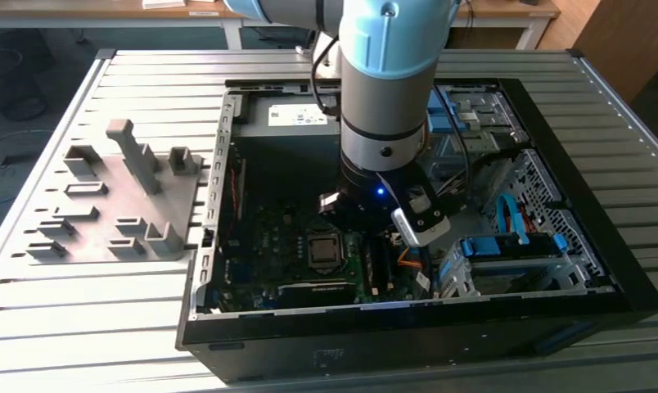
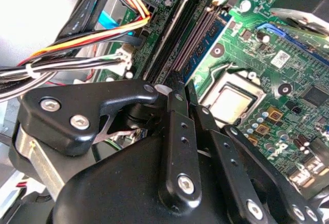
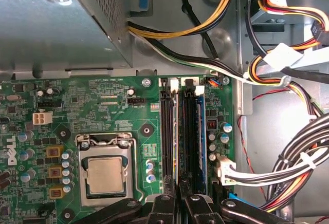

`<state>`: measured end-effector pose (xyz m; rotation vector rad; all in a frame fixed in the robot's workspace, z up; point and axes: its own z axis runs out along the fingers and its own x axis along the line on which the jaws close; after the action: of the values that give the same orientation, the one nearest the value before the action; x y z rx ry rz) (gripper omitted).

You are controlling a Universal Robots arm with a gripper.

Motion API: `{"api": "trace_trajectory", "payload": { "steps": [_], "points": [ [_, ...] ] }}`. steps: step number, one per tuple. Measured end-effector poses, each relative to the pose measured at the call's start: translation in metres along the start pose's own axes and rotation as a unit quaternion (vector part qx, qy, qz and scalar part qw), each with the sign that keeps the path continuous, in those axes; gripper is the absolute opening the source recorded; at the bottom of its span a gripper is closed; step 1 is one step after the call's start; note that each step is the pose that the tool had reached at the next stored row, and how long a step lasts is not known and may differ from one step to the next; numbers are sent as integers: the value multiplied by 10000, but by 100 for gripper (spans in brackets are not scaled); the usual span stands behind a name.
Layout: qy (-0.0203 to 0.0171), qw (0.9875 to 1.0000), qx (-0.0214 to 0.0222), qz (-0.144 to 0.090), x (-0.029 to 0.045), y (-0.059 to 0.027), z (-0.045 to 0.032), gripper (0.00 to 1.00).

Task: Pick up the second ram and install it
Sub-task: 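Insert the second ram into the second slot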

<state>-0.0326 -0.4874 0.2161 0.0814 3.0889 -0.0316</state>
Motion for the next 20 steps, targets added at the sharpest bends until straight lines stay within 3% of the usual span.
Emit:
{"api": "trace_trajectory", "payload": {
  "steps": [10,20],
  "points": [
    [-2,10000,31,0,-11,5,32,14],
    [-2,10000,32,1,-17,6,46,14]
  ]
}}
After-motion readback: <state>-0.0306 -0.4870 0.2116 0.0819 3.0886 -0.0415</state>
